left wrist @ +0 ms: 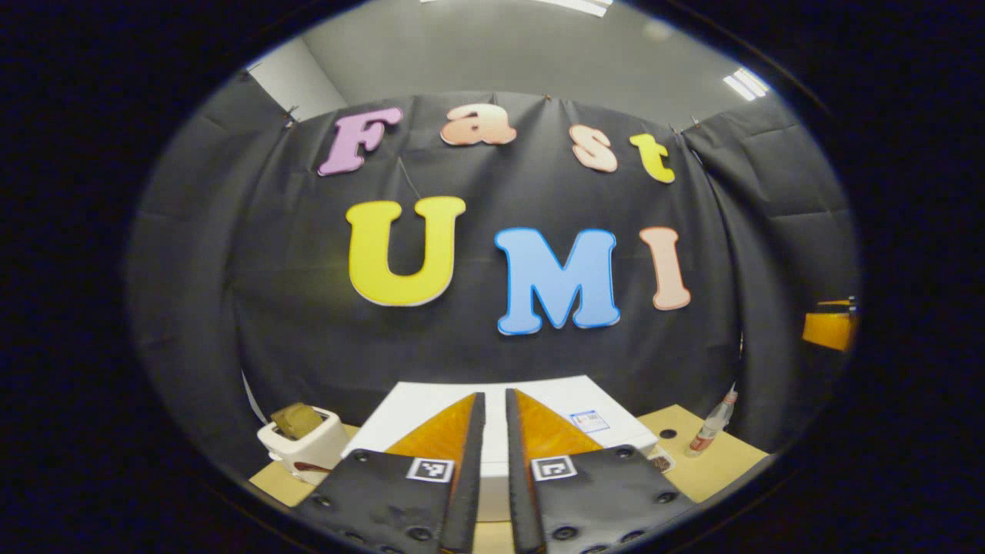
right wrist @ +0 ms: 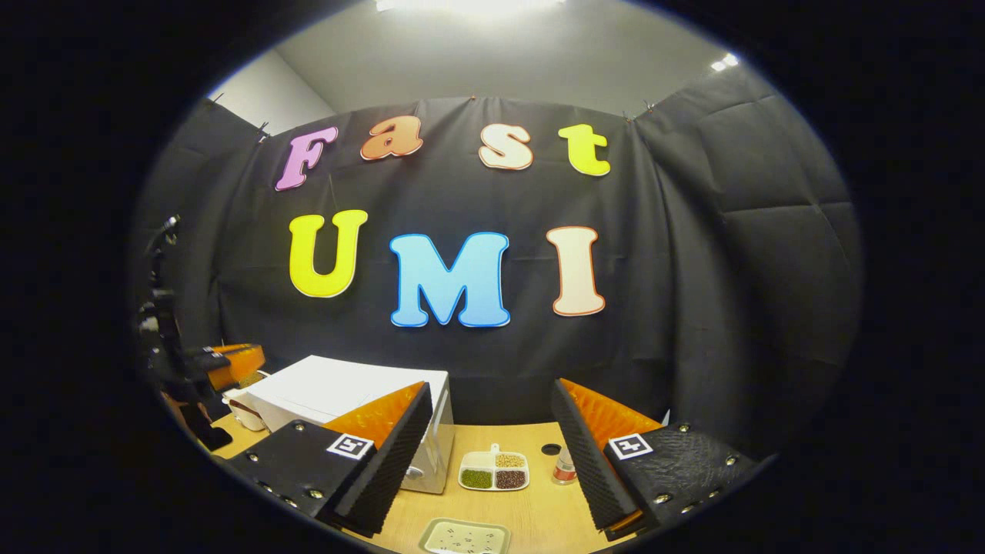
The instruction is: Open the microwave oven with the left hand, put the food in, and close the microwave oven.
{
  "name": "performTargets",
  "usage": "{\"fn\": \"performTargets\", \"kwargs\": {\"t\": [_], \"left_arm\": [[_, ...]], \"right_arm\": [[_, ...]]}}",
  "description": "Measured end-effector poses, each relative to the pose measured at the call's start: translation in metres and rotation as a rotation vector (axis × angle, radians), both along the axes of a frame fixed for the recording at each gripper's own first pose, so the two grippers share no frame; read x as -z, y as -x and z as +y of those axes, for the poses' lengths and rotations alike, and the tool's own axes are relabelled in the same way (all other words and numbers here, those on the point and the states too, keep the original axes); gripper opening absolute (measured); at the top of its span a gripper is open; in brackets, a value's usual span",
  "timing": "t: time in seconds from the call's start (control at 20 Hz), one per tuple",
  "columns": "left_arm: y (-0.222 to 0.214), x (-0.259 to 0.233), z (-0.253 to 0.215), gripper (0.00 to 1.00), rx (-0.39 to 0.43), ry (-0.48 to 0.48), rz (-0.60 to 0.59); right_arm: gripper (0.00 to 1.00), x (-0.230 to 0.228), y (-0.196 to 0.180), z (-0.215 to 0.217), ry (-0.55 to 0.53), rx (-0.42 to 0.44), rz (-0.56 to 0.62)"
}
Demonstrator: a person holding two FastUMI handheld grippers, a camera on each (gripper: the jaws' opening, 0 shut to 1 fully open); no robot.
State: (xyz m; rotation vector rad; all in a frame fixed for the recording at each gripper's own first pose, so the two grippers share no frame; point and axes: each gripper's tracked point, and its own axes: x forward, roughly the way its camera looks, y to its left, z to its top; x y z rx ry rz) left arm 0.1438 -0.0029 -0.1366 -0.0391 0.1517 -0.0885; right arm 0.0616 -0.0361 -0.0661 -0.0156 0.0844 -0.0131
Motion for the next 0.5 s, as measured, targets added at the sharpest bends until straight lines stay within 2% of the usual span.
{"fn": "performTargets", "kwargs": {"t": [0.05, 0.1, 0.15, 0.2, 0.5], "left_arm": [[0.012, -0.02, 0.009, 0.51, -0.02, -0.006, -0.024], [0.02, -0.033, 0.016, 0.64, -0.026, -0.006, -0.042], [0.027, -0.049, 0.024, 0.94, -0.032, 0.001, -0.061], [0.037, -0.062, 0.031, 0.98, -0.043, 0.015, -0.073], [0.06, -0.123, 0.08, 0.97, -0.06, 0.092, -0.06]], "right_arm": [[0.95, -0.01, 0.001, 0.007, -0.011, -0.005, -0.017], [0.95, -0.02, 0.003, 0.013, -0.024, -0.007, -0.032], [0.95, -0.028, 0.005, 0.019, -0.033, -0.01, -0.044], [0.95, -0.035, 0.007, 0.026, -0.035, -0.011, -0.051], [0.95, -0.081, 0.021, 0.062, -0.028, -0.04, -0.063]]}}
